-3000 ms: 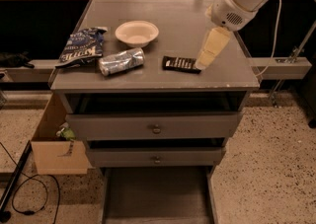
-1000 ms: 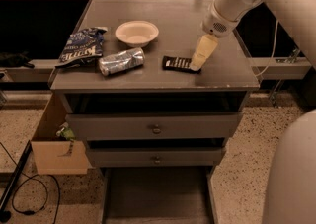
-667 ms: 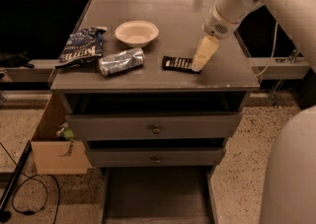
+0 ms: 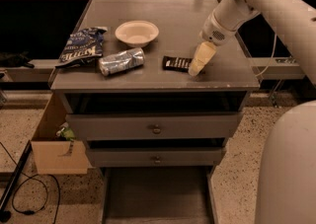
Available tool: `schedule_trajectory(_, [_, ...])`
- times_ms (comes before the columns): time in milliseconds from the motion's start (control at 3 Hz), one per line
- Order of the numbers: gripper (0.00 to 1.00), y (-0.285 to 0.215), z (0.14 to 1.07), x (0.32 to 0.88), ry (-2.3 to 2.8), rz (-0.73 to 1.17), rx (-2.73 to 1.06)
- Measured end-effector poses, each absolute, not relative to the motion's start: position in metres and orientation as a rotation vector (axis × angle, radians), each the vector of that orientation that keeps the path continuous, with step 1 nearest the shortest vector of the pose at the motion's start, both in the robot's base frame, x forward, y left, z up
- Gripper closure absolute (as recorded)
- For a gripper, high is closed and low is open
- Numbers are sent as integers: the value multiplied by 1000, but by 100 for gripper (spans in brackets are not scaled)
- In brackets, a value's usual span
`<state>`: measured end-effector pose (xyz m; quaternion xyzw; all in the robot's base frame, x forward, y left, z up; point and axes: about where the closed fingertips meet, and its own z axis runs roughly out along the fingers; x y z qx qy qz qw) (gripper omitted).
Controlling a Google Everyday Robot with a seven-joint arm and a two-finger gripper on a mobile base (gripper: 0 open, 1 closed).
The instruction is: Place rxbar chocolate into bottom drawer
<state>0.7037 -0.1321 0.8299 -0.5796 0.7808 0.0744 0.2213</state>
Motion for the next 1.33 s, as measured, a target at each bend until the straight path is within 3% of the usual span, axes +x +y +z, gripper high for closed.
schedule_trajectory(333, [0, -132, 828, 703, 2161, 209, -1602])
schedule_trajectory(1333, [65, -131, 828, 703, 2161, 209, -1602])
